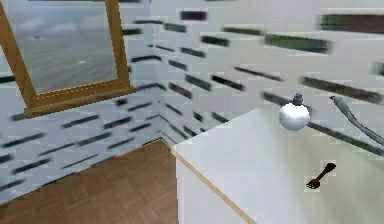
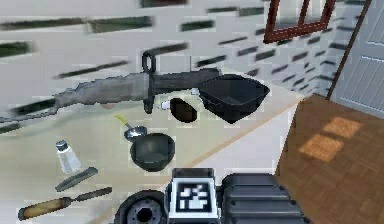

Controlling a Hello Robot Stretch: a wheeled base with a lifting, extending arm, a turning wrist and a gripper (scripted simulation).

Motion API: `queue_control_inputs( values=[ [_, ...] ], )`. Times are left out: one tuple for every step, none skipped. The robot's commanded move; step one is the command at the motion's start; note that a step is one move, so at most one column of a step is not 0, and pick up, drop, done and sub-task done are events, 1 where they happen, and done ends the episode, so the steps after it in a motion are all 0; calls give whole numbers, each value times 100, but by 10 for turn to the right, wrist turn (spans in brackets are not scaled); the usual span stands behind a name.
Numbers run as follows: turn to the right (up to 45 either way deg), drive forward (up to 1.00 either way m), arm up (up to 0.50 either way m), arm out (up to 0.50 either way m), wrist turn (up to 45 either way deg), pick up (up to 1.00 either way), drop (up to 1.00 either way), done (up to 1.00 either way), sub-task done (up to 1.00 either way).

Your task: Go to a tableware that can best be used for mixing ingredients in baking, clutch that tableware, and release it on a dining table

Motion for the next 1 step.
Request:
queue_control_inputs(
  values=[
    [0,0,0,14,0,0,0,0,0]
  ],
)
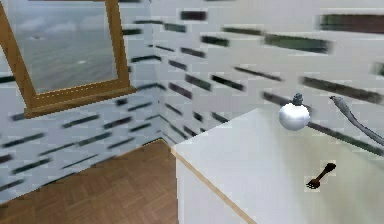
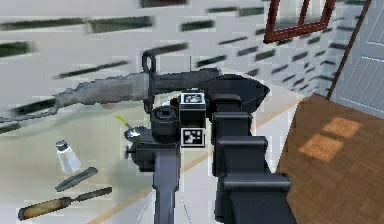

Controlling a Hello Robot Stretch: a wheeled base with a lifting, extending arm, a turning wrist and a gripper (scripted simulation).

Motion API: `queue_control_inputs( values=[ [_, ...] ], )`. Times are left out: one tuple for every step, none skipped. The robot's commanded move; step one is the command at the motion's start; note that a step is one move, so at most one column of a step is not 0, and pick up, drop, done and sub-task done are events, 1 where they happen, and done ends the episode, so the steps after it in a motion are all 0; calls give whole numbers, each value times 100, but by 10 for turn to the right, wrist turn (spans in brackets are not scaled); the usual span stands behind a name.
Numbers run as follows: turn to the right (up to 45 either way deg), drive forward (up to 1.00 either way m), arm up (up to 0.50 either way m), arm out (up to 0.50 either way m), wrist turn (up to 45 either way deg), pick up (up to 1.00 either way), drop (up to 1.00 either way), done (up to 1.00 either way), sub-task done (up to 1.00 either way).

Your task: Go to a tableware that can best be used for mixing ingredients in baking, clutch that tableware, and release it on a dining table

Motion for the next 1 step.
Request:
queue_control_inputs(
  values=[
    [0,0,0,0,450,0,0,0,0]
  ],
)
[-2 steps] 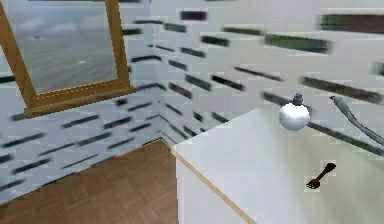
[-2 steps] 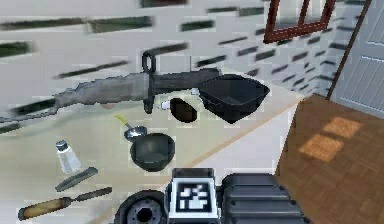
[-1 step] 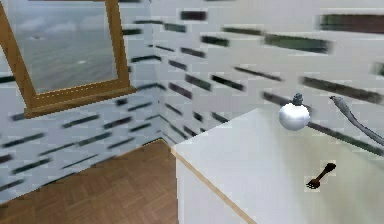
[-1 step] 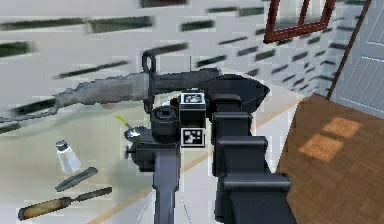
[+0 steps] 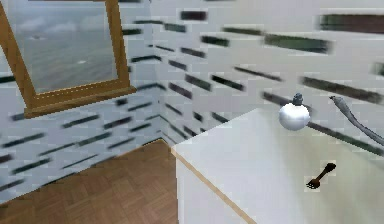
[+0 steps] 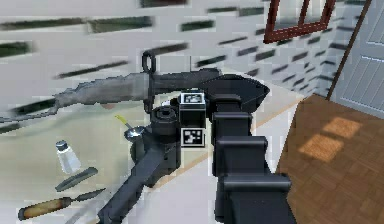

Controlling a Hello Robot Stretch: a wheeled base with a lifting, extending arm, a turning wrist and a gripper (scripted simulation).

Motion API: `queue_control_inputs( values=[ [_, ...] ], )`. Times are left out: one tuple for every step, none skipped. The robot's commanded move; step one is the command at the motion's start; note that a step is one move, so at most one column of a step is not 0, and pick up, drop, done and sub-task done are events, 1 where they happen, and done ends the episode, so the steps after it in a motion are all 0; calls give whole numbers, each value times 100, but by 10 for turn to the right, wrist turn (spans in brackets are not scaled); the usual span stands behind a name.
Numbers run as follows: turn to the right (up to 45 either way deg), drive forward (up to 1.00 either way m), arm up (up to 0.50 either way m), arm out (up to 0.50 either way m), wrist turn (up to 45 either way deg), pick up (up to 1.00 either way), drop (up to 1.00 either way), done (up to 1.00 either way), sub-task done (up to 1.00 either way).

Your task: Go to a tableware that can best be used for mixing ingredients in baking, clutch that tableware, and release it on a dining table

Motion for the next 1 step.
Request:
queue_control_inputs(
  values=[
    [0,0,0,0,450,0,0,0,0]
  ],
)
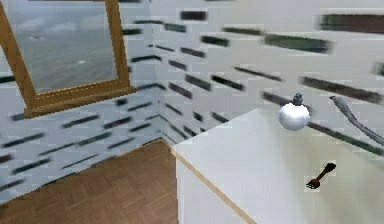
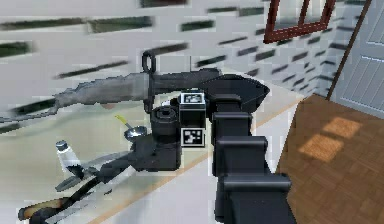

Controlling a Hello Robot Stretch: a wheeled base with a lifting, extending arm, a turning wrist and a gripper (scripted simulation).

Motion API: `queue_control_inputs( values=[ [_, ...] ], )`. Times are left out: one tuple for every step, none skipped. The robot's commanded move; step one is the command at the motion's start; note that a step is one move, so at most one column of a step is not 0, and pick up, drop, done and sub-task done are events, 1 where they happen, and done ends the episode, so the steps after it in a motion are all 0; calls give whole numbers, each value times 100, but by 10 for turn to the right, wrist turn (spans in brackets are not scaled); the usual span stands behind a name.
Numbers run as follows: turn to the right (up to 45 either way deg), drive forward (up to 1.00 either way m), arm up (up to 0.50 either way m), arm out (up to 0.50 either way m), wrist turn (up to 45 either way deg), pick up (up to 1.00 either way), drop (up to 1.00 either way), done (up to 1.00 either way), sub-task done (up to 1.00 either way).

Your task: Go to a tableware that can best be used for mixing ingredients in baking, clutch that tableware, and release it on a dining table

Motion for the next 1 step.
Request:
queue_control_inputs(
  values=[
    [0,0,0,0,450,0,0,0,0]
  ],
)
